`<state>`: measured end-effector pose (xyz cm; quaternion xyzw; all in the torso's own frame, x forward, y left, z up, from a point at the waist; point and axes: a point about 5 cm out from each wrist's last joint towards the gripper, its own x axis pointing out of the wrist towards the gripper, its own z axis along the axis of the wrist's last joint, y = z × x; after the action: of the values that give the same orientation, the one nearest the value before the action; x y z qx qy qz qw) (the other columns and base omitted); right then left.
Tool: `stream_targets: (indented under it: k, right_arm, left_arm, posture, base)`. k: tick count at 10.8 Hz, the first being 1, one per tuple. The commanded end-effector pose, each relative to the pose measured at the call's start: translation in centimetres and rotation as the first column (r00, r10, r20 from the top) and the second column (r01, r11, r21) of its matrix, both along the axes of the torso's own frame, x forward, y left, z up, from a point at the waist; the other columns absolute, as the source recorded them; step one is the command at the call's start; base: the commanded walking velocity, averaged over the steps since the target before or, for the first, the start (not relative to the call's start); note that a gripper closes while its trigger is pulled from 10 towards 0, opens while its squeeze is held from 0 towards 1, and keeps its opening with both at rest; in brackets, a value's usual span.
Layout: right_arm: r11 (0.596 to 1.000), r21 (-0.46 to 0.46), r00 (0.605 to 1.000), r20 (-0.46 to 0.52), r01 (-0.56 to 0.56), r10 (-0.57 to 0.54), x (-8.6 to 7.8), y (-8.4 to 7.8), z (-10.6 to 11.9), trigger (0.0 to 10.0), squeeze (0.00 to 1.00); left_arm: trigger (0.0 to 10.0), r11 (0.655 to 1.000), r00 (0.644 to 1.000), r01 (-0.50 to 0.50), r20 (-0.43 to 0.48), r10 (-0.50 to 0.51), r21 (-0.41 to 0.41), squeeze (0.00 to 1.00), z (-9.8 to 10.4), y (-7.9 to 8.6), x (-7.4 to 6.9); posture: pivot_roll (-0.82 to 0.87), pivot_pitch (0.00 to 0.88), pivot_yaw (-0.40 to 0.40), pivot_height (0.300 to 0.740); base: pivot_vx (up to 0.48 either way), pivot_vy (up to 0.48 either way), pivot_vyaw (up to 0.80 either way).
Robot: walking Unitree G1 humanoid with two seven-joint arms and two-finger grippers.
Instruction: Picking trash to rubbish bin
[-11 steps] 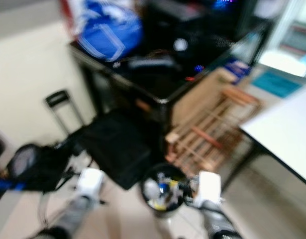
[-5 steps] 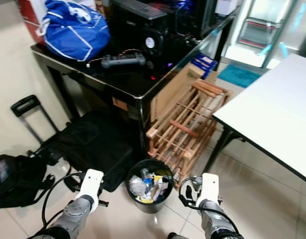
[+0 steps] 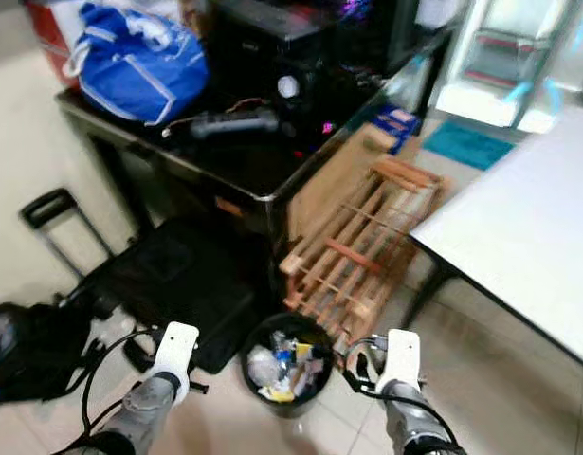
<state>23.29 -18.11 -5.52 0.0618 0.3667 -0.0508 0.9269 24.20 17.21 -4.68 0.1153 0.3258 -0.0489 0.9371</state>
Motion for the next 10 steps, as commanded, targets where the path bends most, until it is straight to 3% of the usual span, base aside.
stream_targets:
  k: [1, 6, 10]
  right_arm:
    - [1.0, 0.011, 1.0, 0.003, -0.01, 0.01, 0.15, 0.49, 0.04, 10.0, 0.0]
    - [1.0, 0.014, 1.0, 0.0, -0.014, 0.014, 0.06, 0.47, -0.02, 10.0, 0.0]
    - [1.0, 0.013, 1.0, -0.001, -0.014, 0.014, 0.02, 0.45, -0.04, 10.0, 0.0]
  left_arm:
    - [10.0, 1.0, 1.0, 0.005, -0.012, -0.004, 0.017, 0.0, -0.1, 0.33, -0.13]
    - [10.0, 1.0, 1.0, 0.01, -0.015, -0.009, 0.02, 0.0, -0.19, 0.21, -0.25]
    - [10.0, 1.0, 1.0, 0.008, 0.004, -0.008, -0.012, 0.0, -0.08, -0.13, -0.18]
  posture:
    - [-0.01, 0.06, 0.018, 0.74]
    - [-0.01, 0.052, 0.017, 0.74]
    - [-0.01, 0.049, 0.017, 0.74]
  base:
    - [0.48, 0.0, 0.0]
    - [0.48, 0.0, 0.0]
    - [0.0, 0.0, 0.0]
